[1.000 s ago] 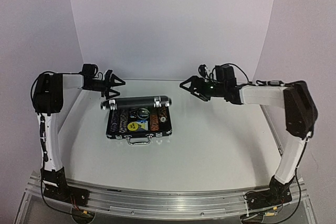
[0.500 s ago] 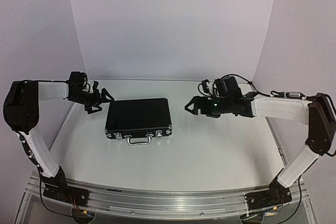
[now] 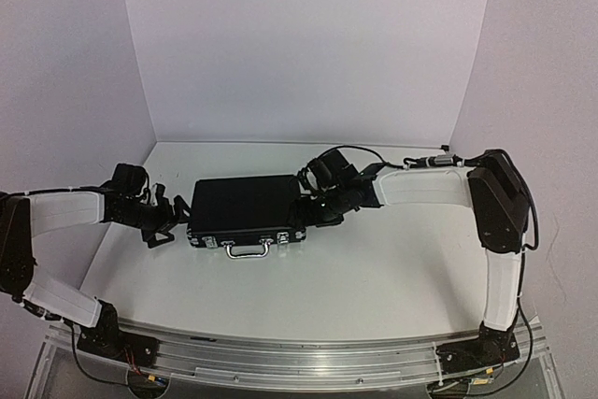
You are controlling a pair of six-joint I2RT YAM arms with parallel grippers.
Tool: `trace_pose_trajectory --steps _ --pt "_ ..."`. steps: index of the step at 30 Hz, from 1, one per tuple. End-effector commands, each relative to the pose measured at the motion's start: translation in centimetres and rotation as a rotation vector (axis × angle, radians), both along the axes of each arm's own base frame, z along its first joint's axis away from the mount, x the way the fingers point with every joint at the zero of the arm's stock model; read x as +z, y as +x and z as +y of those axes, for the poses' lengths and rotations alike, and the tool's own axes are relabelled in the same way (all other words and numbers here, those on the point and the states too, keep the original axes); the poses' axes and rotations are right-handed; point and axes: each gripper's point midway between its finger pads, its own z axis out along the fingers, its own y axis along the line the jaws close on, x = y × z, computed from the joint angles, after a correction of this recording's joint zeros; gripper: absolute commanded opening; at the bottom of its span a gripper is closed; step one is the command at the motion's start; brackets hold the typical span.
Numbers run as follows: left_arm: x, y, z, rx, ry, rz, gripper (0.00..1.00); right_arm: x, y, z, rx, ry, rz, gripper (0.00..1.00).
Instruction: Pack up texas hold em set
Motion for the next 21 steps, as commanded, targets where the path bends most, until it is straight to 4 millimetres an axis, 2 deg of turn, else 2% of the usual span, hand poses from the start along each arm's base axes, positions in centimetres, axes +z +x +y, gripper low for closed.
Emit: trace_pose_trajectory --steps 1,3,7,13,21 --pt "-0.2 -0.5 -0.8 0.021 -0.020 -0.007 1.00 -1.3 -1.4 -0.3 -0.057 -0.048 0.052 0.74" --pt "-0.6 -0.8 -1.1 0.018 -0.035 -0.002 1.00 -2.2 -1.6 -0.6 -0.078 -0.072 0.055 0.74" --pt "-1.2 -0.9 -1.8 -0.004 -0.042 0.005 0.99 -2.6 -1.8 0.0 -0.070 -0.076 0.056 0.73" --pt "-2.1 -1.9 -3.0 -0.061 -0.057 0.032 0.98 -3.3 -3.4 -0.3 -0.053 -0.093 0.076 0.71" --pt "-4.4 -4.2 -2.4 -0.065 -0.029 0.105 0.88 -5.1 -3.7 -1.0 -0.075 -0.142 0.081 0.66"
